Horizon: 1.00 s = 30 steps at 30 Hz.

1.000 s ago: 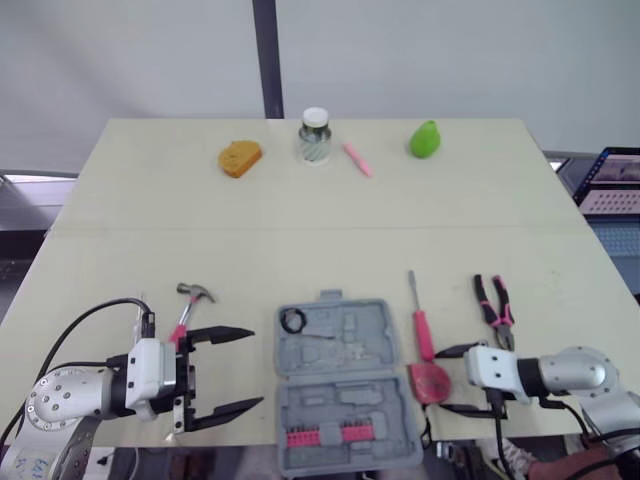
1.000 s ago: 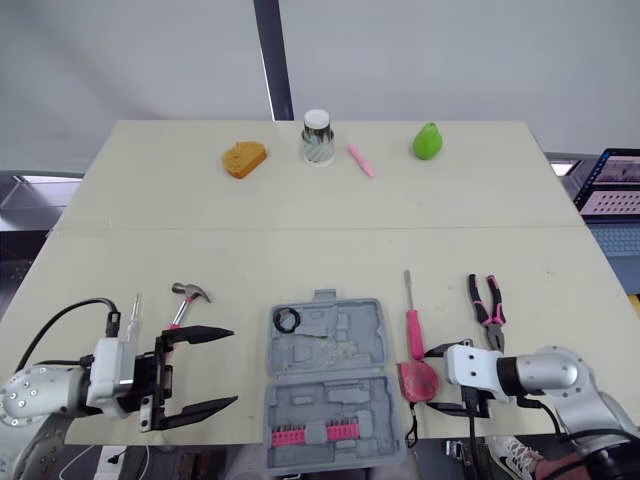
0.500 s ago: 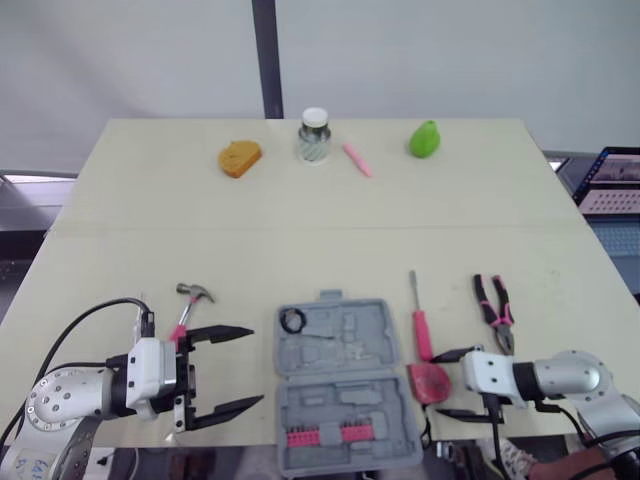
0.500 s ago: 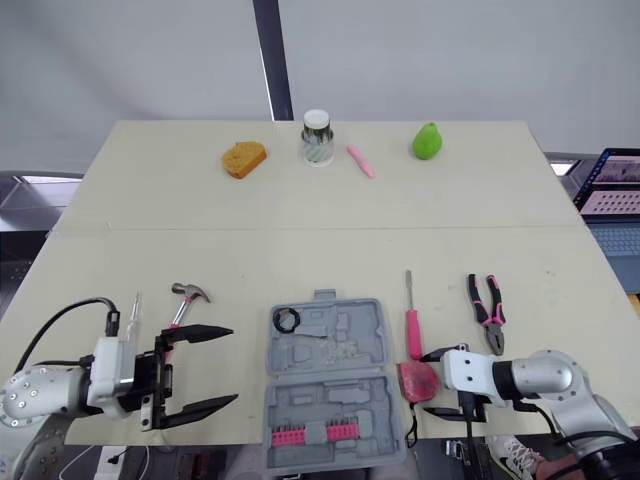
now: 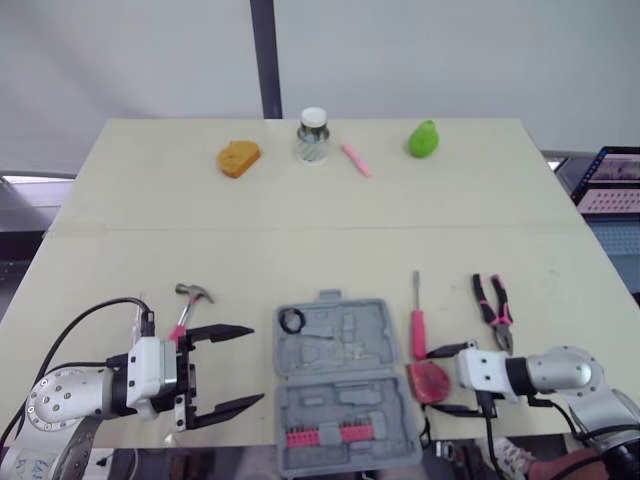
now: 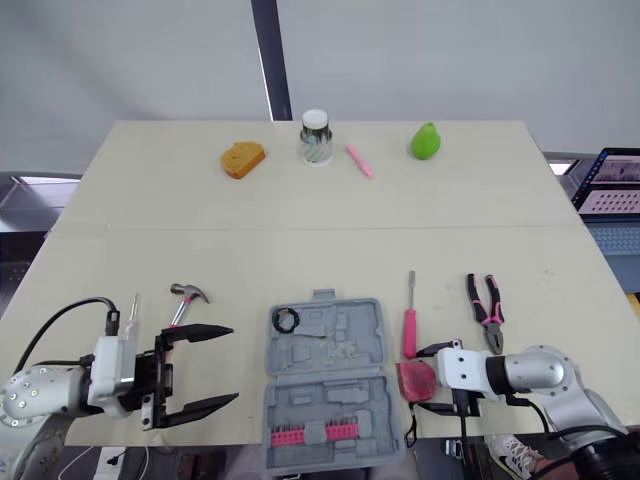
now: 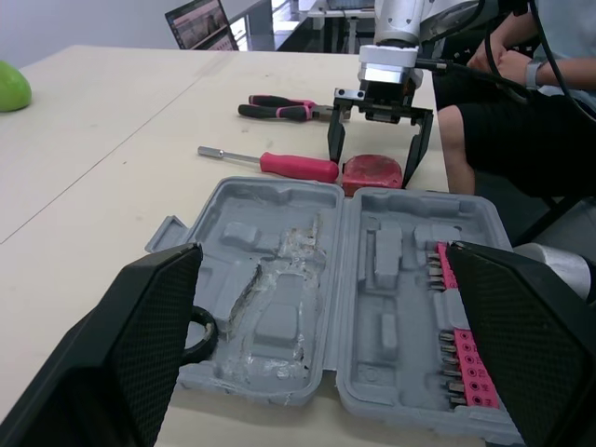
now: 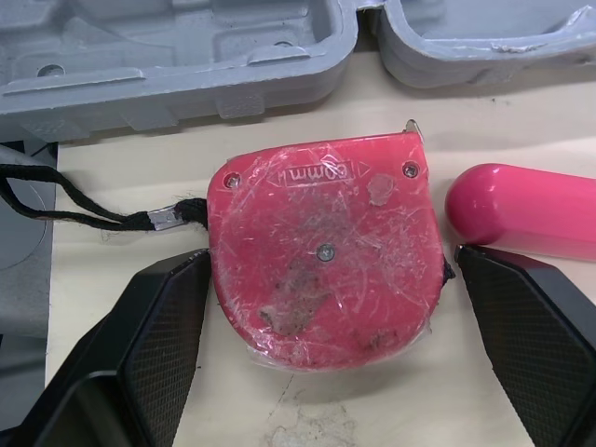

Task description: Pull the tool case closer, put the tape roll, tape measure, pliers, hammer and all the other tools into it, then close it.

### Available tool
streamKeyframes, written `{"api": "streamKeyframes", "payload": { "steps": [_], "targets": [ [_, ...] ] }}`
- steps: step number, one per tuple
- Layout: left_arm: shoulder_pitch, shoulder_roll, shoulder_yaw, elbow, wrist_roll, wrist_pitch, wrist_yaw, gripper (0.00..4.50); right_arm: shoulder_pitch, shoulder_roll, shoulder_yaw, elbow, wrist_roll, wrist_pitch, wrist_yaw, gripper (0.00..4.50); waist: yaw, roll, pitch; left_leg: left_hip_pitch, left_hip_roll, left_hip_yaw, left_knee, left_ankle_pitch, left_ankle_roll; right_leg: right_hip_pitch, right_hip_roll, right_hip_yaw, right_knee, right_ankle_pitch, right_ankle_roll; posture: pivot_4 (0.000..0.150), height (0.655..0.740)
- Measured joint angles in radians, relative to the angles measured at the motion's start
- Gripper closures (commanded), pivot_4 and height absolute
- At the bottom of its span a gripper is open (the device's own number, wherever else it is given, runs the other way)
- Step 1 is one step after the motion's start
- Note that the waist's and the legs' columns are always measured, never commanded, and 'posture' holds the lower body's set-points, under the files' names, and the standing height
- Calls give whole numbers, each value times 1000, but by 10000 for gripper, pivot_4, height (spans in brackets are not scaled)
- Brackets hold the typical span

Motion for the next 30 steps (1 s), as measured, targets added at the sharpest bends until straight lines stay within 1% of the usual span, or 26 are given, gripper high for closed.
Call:
{"api": "streamKeyframes", "payload": {
  "steps": [3,4,5,16,24,30],
  "targets": [
    [0,0,-1,0,0,0,1,0,-2,0,7,1,-1,-7,0,9080,0,0,0,0,0,0,0,0,0,0,0,0,0,0,0,1500,6950],
    [0,0,-1,0,0,0,1,0,-2,0,12,1,0,-10,1,14095,0,0,0,0,0,0,0,0,0,0,0,0,0,0,0,1500,6950],
    [0,0,-1,0,0,0,2,0,-2,0,13,1,0,-13,1,15670,0,0,0,0,0,0,0,0,0,0,0,0,0,0,0,1500,6950],
    [-3,0,-14,-1,0,4,-5,0,11,-11,10,-6,6,-11,-4,15655,0,0,0,0,0,0,0,0,0,0,0,0,0,0,0,1500,6950],
    [-34,4,-30,5,-2,9,-54,0,67,-56,-14,-51,26,22,-4,15655,2,0,0,0,0,0,0,0,0,0,0,0,0,0,0,1500,6950],
    [-45,17,-42,14,-12,9,-110,0,119,-129,-67,-147,75,81,6,15655,2,1,0,0,0,0,0,0,0,0,0,0,0,0,0,1500,6950]
  ]
}}
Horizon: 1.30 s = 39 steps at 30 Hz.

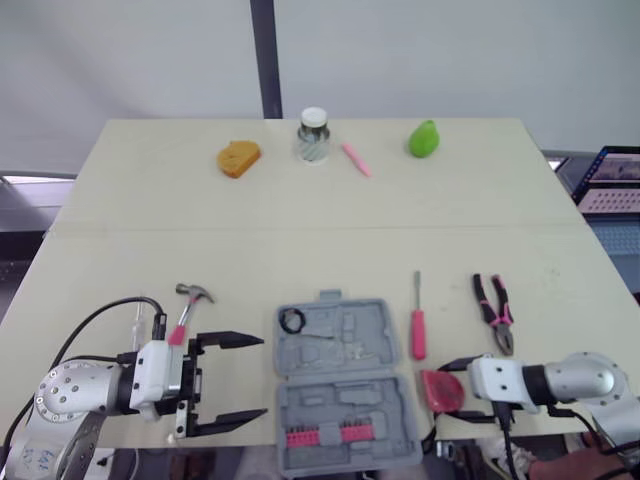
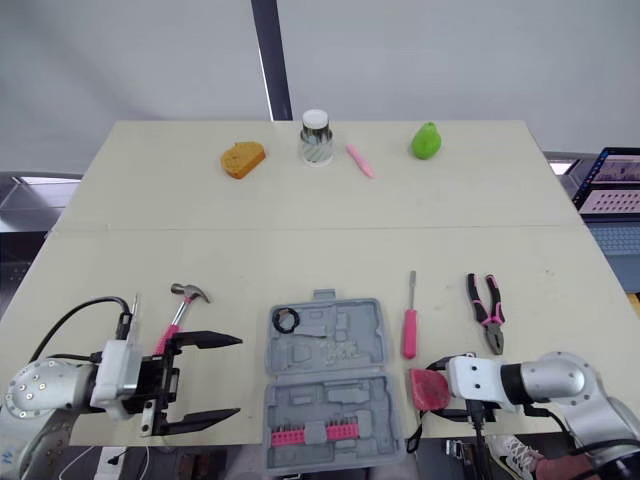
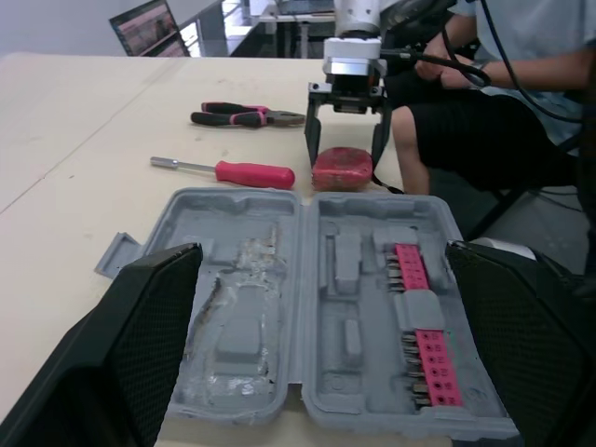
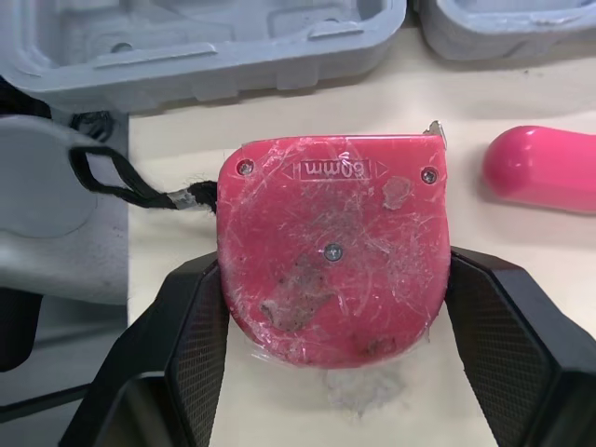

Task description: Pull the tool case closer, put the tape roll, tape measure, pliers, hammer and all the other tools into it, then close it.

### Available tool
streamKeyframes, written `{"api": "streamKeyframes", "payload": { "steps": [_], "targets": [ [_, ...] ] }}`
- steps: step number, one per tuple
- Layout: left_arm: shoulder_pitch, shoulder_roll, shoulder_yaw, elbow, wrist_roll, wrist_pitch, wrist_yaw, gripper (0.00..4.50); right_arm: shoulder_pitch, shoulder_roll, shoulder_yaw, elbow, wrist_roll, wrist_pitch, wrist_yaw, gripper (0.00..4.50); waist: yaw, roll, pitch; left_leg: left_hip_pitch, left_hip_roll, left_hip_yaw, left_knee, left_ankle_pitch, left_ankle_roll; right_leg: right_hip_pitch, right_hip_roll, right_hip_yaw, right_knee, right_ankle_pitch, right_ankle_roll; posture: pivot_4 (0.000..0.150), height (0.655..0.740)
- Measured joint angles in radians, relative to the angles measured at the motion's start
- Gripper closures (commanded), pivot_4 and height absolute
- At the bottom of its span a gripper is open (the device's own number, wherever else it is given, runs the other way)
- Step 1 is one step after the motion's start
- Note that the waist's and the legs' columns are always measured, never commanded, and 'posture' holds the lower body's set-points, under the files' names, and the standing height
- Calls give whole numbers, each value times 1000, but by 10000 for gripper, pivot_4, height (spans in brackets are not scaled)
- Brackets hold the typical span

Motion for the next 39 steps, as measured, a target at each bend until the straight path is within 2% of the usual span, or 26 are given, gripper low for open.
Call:
{"api": "streamKeyframes", "payload": {
  "steps": [4,9,12,18,26,32,39],
  "targets": [
    [-24,-1,-6,43,0,0,-10,0,5,-74,-64,-85,57,82,23,15655,1,1,1,0,0,0,0,0,0,0,0,0,0,0,0,1500,6950],
    [-54,-17,-18,82,7,-10,-10,0,-115,-138,-83,-165,105,218,53,15655,-2,1,1,0,0,0,0,0,0,0,0,0,0,0,0,1500,6950],
    [-67,-34,-27,110,13,-25,-7,0,-217,-145,-60,-191,116,297,78,15655,-3,2,1,0,0,-1,0,0,0,0,-1,0,0,0,0,1500,6950],
    [-70,-56,-46,116,32,-46,11,0,-462,-144,85,-225,94,507,120,15655,-9,2,1,-1,0,-1,0,0,0,-1,-2,1,-1,0,0,1500,6950],
    [-58,-66,-44,124,53,-78,36,0,-718,-69,340,-292,-34,792,132,15655,-28,3,2,-3,0,-2,0,0,-1,-2,-3,1,0,0,-1,1500,6950],
    [-46,-67,-42,136,56,-88,46,0,-804,40,482,-288,-141,862,124,15655,-29,3,2,-3,0,-2,0,0,-1,-3,-2,0,1,-1,-1,1500,6950],
    [-48,-67,-33,163,57,-92,55,0,-872,145,567,-213,-228,893,107,15655,-27,3,2,-3,0,-1,0,0,-1,-3,-2,-2,2,0,-1,1500,6950]
  ]
}}
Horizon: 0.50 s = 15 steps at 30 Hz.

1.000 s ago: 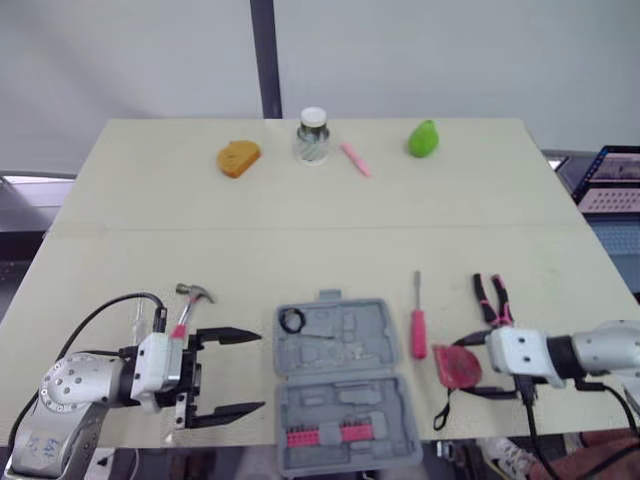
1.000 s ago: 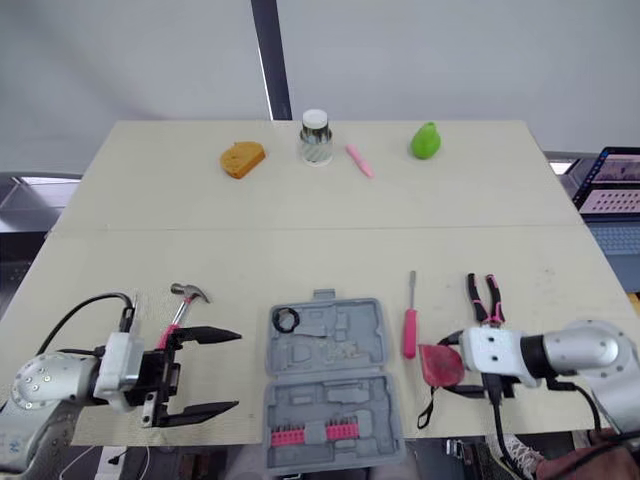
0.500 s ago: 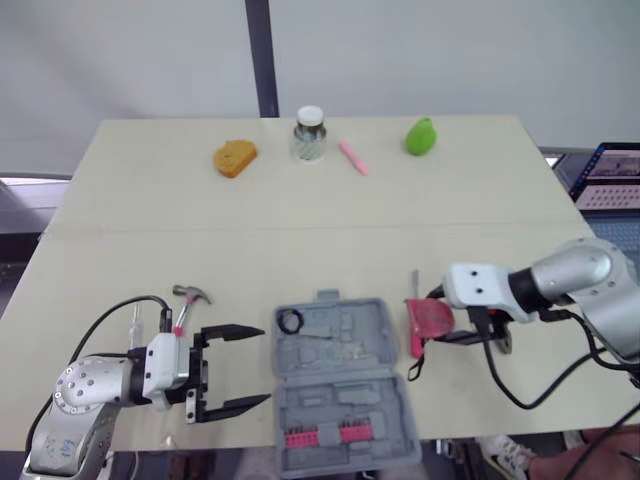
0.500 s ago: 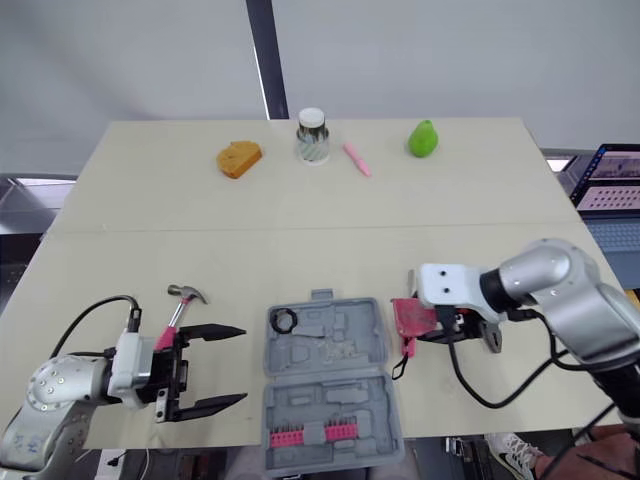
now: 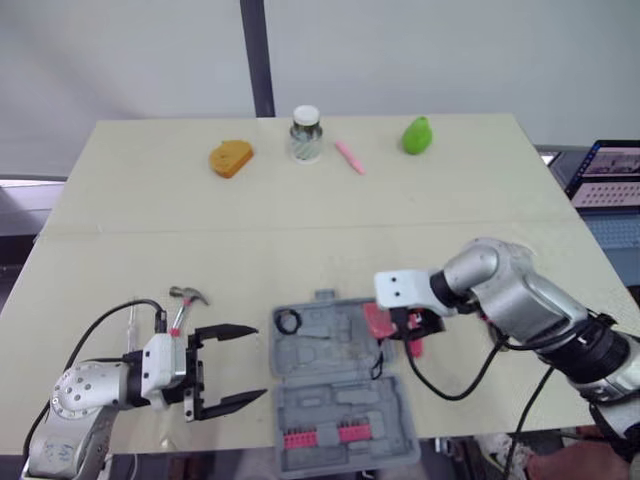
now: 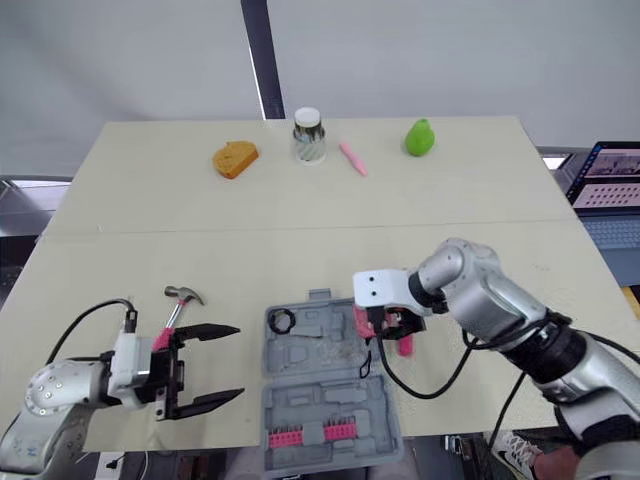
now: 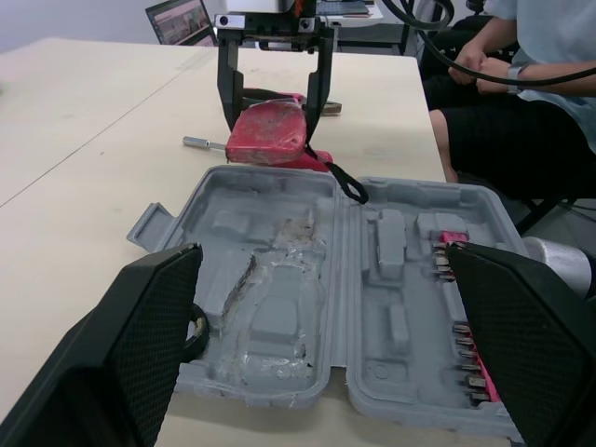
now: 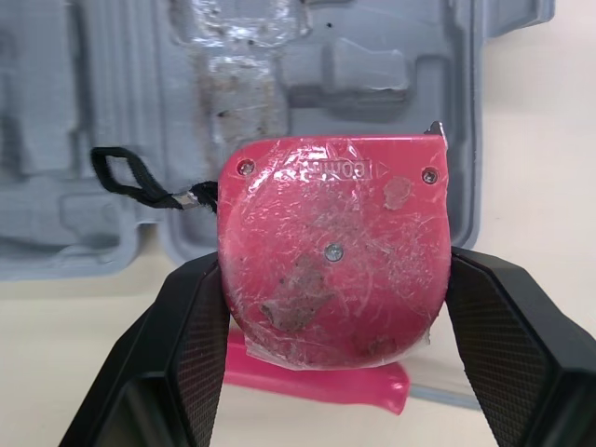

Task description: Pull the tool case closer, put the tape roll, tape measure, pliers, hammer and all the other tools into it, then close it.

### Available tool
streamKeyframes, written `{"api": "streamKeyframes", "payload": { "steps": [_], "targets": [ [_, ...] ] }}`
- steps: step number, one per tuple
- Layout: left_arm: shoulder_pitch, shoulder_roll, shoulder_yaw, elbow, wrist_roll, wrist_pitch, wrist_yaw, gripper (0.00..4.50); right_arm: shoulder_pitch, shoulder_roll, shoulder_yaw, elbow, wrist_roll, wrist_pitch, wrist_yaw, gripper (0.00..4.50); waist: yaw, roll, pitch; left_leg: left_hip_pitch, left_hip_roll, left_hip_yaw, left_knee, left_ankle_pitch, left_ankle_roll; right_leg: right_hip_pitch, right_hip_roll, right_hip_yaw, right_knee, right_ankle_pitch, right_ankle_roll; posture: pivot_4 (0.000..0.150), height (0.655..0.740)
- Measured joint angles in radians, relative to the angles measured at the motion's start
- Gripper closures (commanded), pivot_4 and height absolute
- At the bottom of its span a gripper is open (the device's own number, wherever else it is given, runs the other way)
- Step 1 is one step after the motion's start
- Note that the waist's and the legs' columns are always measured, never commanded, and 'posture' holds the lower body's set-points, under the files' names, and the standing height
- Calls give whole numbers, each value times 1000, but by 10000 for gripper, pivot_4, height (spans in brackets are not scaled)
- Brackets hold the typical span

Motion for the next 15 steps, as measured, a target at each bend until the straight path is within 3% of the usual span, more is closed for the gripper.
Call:
{"api": "streamKeyframes", "payload": {
  "steps": [15],
  "targets": [
    [16,0,3,25,0,-9,12,0,-27,128,40,157,-116,-70,-31,15655,-6,0,0,0,0,1,0,0,0,-1,1,-1,2,0,0,1500,6950]
  ]
}}
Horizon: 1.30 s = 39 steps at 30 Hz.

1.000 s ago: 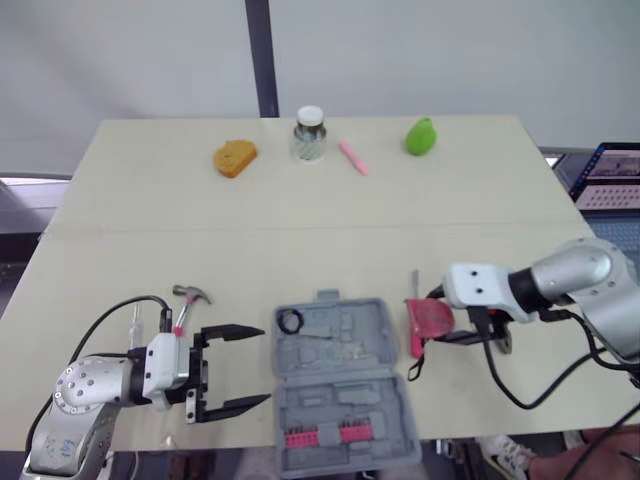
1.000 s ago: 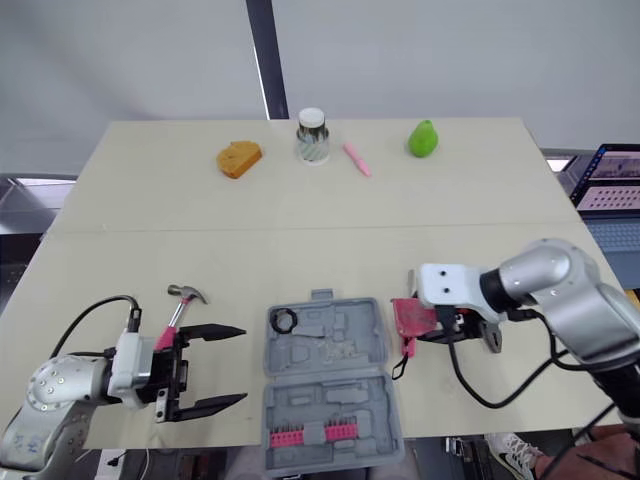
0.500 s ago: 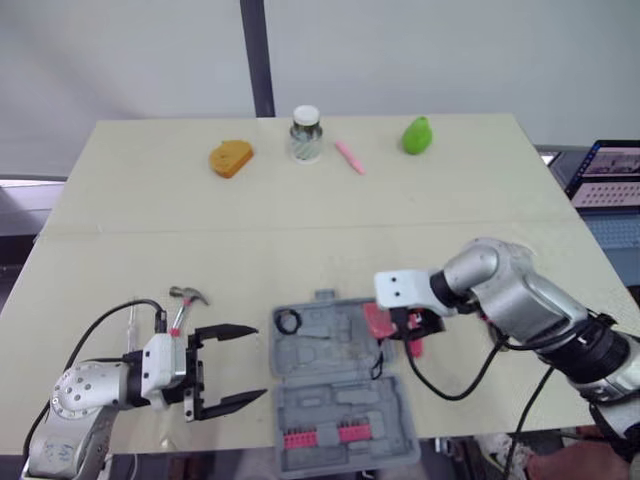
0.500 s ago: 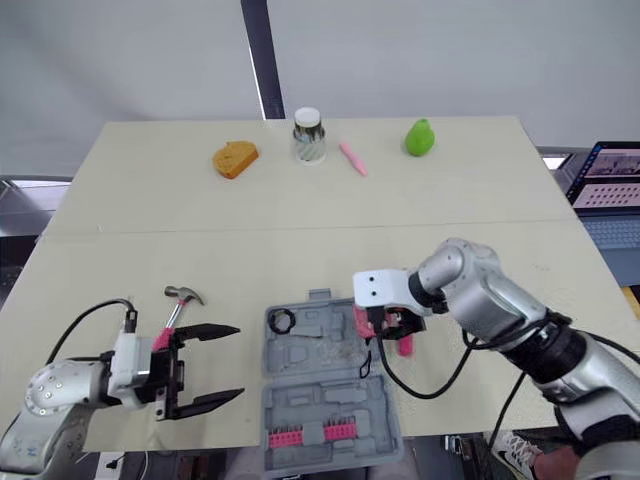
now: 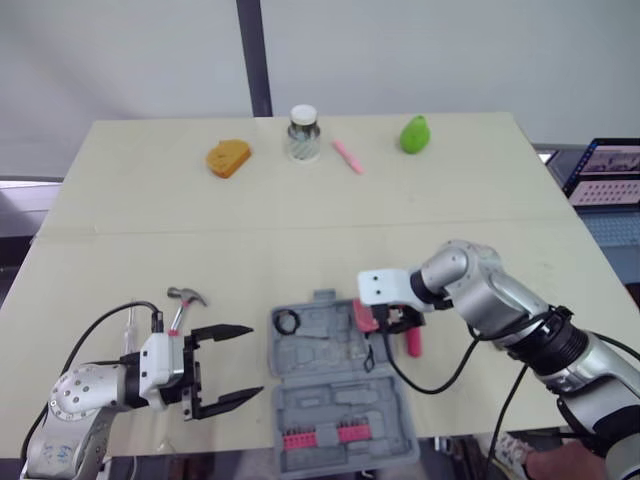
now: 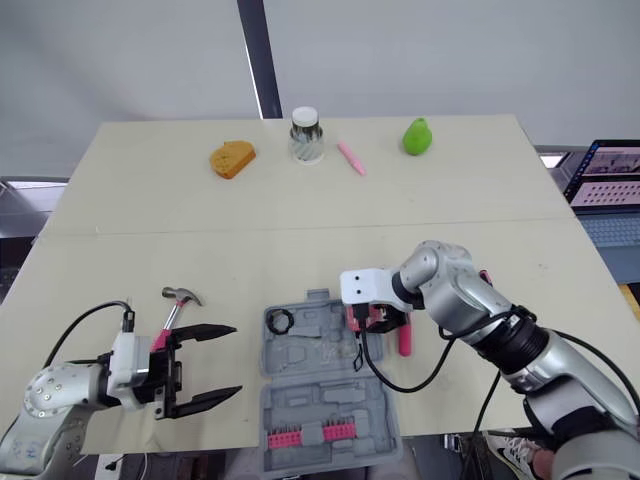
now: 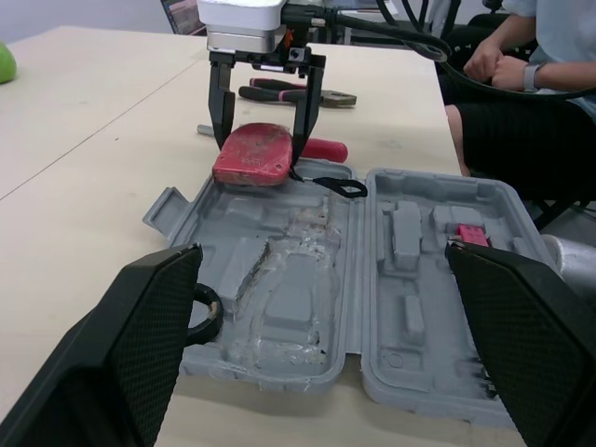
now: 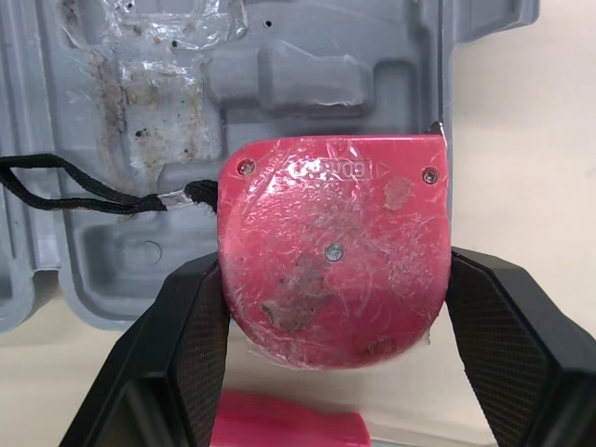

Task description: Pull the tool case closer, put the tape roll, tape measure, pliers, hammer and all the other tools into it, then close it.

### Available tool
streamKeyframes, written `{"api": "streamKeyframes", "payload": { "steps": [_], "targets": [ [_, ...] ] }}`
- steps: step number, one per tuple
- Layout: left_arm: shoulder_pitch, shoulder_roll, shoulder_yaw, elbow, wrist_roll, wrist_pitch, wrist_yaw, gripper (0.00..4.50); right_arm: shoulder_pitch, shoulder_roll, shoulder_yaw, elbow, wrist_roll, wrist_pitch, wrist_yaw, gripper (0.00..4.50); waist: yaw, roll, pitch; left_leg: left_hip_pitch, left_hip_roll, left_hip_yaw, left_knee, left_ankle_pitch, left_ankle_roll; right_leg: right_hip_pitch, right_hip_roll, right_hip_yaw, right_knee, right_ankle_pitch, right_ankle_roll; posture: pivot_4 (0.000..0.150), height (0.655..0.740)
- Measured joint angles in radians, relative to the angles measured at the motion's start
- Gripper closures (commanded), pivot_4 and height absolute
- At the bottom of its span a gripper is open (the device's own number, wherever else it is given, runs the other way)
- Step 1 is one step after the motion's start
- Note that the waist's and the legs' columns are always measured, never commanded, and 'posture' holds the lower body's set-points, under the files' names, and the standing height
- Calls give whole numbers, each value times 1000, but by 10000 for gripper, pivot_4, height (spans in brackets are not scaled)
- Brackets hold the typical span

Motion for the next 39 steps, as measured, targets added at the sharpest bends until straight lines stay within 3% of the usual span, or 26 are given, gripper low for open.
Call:
{"api": "streamKeyframes", "payload": {
  "steps": [39],
  "targets": [
    [27,-4,13,0,41,-44,71,0,0,82,32,47,-101,-60,9,15655,-16,0,0,0,0,0,-1,0,0,-1,0,0,1,0,0,1500,6950]
  ]
}}
